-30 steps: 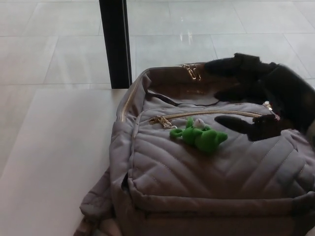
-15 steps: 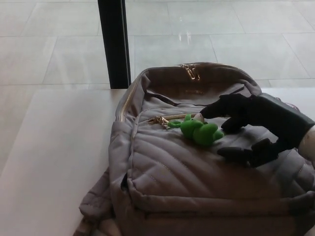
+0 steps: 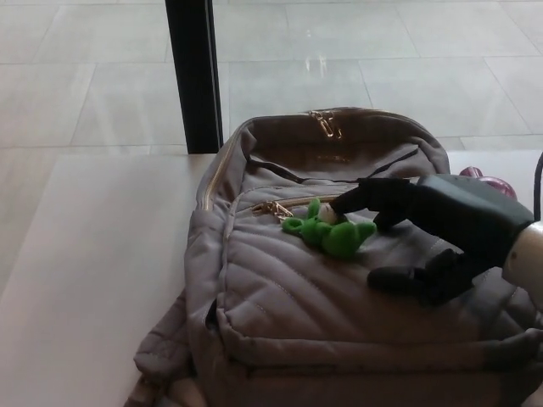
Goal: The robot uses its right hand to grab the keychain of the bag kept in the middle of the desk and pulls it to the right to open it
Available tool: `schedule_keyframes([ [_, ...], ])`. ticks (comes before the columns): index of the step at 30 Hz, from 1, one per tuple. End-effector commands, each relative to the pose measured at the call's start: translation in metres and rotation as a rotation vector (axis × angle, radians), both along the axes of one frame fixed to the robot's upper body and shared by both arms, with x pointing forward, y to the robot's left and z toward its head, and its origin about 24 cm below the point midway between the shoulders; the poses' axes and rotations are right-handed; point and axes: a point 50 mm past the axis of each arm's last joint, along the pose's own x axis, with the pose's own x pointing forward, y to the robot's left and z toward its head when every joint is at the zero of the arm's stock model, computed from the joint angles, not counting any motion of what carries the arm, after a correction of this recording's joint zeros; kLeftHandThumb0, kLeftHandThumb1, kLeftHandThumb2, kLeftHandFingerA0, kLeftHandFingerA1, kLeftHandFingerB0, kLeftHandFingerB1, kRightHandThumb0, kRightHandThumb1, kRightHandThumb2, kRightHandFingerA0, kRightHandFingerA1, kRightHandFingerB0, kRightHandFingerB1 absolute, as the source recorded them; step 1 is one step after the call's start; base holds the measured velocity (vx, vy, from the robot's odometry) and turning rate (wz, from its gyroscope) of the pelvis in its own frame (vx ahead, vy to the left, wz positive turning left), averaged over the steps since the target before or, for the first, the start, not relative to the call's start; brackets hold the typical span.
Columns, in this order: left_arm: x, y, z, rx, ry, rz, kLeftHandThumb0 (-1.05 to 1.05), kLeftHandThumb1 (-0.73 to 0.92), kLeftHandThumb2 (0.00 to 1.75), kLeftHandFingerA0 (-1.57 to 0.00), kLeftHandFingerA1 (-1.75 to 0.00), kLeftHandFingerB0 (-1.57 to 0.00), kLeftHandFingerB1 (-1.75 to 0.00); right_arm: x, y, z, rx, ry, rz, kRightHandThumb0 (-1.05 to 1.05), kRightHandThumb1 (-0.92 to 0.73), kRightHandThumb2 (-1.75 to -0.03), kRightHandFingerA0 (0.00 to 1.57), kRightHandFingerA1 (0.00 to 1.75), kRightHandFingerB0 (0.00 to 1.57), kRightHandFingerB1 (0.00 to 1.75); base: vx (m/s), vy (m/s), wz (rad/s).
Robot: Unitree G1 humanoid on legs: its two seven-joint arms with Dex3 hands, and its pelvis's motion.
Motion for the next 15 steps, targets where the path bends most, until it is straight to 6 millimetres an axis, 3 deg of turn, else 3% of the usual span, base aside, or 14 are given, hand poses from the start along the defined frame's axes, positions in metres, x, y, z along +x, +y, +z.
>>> schedule_keyframes([
  [1, -0.005, 0.002, 0.0, 0.0, 0.0, 0.011, -0.53, 0.63, 0.59, -0.62, -0.6, -0.54, -0.44, 0.004, -0.003, -0.003, -0.037, 0.016, -0.047, -0.74, -0.54, -0.93, 0.48, 0.67, 0.31, 0.5, 0.0, 0.0, 0.0],
  [3, -0.006, 0.002, 0.0, -0.002, 0.0, 0.012, -0.53, 0.63, 0.59, -0.62, -0.6, -0.54, -0.44, 0.004, -0.004, -0.004, -0.036, 0.017, -0.056, -0.74, -0.54, -0.93, 0.48, 0.67, 0.31, 0.5, 0.0, 0.0, 0.0],
  [4, -0.006, 0.002, -0.001, -0.002, 0.001, 0.026, -0.53, 0.62, 0.59, -0.62, -0.58, -0.54, -0.43, 0.006, -0.004, -0.006, -0.017, 0.034, -0.085, -0.7, -0.62, -0.6, 0.51, 0.6, 0.38, 0.38, 0.0, 0.0, 0.0],
  [5, -0.007, 0.001, -0.001, -0.013, -0.006, 0.025, -0.52, 0.63, 0.59, -0.61, -0.6, -0.54, -0.44, 0.008, -0.004, -0.01, -0.005, 0.038, -0.102, -0.66, -0.49, -0.9, 0.51, 0.66, 0.31, 0.5, 0.0, 0.0, 0.0],
  [7, -0.005, 0.001, -0.001, -0.002, -0.003, 0.022, -0.53, 0.63, 0.59, -0.62, -0.58, -0.54, -0.44, 0.01, -0.004, -0.01, -0.01, 0.042, -0.109, -0.66, -0.5, -0.91, 0.5, 0.65, 0.31, 0.5, 0.0, 0.0, 0.0],
  [8, -0.005, 0.001, 0.0, 0.008, 0.0, -0.001, -0.53, 0.64, 0.6, -0.61, -0.58, -0.54, -0.44, 0.011, -0.003, -0.012, -0.011, 0.044, -0.115, -0.66, -0.64, -0.6, 0.55, 0.59, 0.39, 0.37, 0.0, 0.0, 0.0],
  [10, -0.005, 0.001, -0.001, 0.001, 0.002, 0.012, -0.53, 0.64, 0.59, -0.61, -0.57, -0.52, -0.43, 0.015, -0.001, -0.013, -0.015, 0.05, -0.123, -0.67, -0.63, -0.59, 0.56, 0.6, 0.39, 0.38, 0.0, 0.0, 0.0],
  [12, -0.006, 0.001, -0.001, -0.004, 0.002, 0.017, -0.53, 0.64, 0.59, -0.61, -0.58, -0.51, -0.44, 0.018, 0.001, -0.013, -0.015, 0.06, -0.134, -0.66, -0.64, -0.6, 0.56, 0.59, 0.39, 0.37, 0.0, 0.0, 0.0],
  [13, -0.006, 0.001, -0.001, 0.01, 0.002, 0.004, -0.54, 0.65, 0.6, -0.63, -0.58, -0.54, -0.44, 0.021, 0.002, -0.014, -0.011, 0.059, -0.142, -0.66, -0.49, -0.9, 0.53, 0.68, 0.32, 0.51, 0.0, 0.0, 0.0],
  [14, -0.006, 0.001, 0.0, 0.014, 0.002, -0.002, -0.54, 0.65, 0.6, -0.63, -0.58, -0.54, -0.44, 0.022, 0.003, -0.013, -0.009, 0.06, -0.147, -0.66, -0.49, -0.9, 0.53, 0.68, 0.32, 0.51, 0.0, 0.0, 0.0],
  [15, -0.005, -0.001, -0.002, 0.005, 0.007, 0.014, -0.54, 0.64, 0.59, -0.64, -0.57, -0.53, -0.43, 0.025, 0.003, -0.013, 0.001, 0.059, -0.162, -0.63, -0.62, -0.6, 0.58, 0.62, 0.39, 0.38, 0.0, 0.0, 0.0],
])
